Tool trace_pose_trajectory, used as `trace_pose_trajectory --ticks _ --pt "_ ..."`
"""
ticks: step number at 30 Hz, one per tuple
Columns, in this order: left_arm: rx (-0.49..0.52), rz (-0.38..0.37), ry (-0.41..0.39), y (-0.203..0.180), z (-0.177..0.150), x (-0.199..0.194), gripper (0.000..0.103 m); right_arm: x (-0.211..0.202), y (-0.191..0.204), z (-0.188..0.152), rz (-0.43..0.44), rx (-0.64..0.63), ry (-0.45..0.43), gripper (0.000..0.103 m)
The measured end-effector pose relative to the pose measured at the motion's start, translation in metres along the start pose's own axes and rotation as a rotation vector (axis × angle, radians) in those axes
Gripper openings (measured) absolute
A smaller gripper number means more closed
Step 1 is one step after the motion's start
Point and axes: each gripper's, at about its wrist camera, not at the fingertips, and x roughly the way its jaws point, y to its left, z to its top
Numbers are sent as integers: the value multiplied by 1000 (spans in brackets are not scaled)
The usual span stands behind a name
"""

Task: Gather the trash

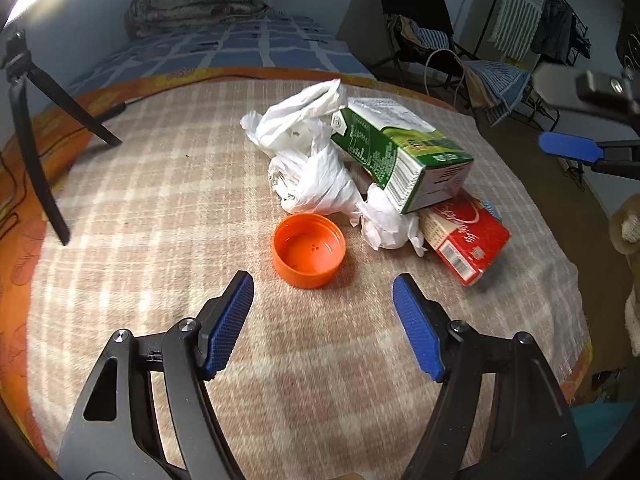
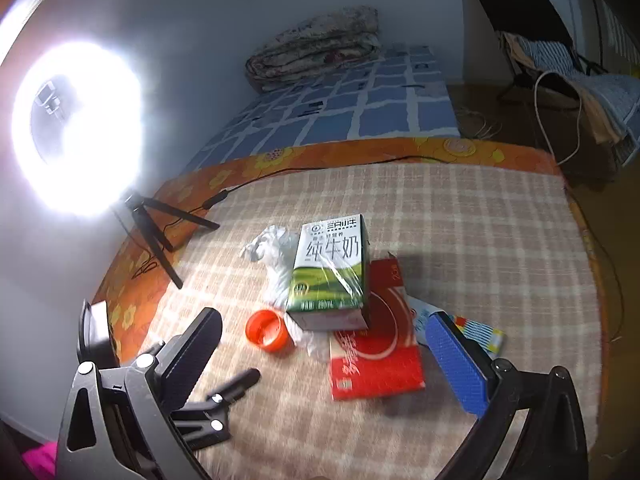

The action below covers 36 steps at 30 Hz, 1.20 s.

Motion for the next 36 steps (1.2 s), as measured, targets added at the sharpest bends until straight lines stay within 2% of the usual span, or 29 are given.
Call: trace_pose_trajectory --ticks 14,16,19,21,31,32,36 --pt "5 7 -7 1 5 27 74 58 -1 16 -56 -11 47 103" --pt "0 6 -8 3 6 29 71 63 -1 16 -55 -6 52 103" --pt "-3 2 0 6 8 32 60 71 0 16 -61 -7 60 103" --pt "-1 1 6 7 9 35 49 76 3 16 -75 -20 61 103" --pt "-16 -14 5 16 9 34 49 94 18 12 -162 -109 71 102" --pt "-14 -10 4 17 9 33 49 95 19 12 -173 -121 68 102" --pt "-15 -6 2 21 10 34 49 98 21 12 -198 -155 90 83"
